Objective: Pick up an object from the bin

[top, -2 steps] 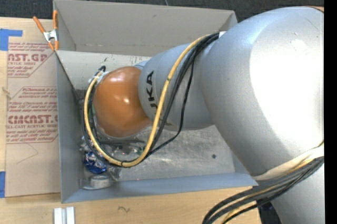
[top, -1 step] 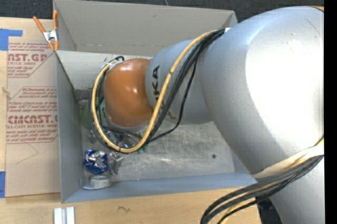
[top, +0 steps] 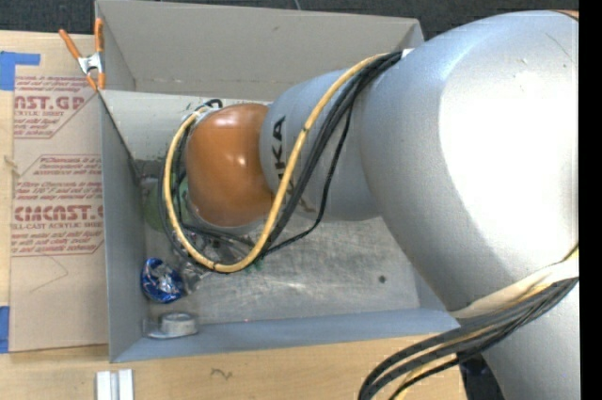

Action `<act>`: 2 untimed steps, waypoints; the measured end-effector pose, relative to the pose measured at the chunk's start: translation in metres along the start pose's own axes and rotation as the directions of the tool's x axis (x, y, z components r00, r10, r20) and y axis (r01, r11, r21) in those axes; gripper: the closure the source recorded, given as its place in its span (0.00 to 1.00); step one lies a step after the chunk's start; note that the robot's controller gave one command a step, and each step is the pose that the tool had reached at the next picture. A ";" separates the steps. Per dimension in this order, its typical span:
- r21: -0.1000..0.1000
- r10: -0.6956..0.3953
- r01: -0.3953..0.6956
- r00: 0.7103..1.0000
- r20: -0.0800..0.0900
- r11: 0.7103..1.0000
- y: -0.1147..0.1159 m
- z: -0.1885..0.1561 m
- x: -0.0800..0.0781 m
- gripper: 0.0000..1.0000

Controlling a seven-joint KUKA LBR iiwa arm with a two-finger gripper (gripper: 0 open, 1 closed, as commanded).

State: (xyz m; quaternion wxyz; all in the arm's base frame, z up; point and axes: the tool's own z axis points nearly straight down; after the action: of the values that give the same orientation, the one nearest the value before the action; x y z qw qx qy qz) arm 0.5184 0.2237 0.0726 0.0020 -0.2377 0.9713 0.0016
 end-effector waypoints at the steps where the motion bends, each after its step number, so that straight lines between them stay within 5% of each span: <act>1: 0.001 -0.001 0.001 1.000 -0.002 1.000 0.001 -0.010 -0.001 1.00; 2: 0.002 -0.001 0.001 1.000 0.000 1.000 0.002 -0.042 -0.002 1.00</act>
Offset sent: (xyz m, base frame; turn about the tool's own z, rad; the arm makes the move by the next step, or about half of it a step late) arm 0.0000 0.0001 0.0101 0.0000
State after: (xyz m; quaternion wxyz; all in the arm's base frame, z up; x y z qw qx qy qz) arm 0.5193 0.2259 0.1149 0.0024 -0.2382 0.9712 0.0007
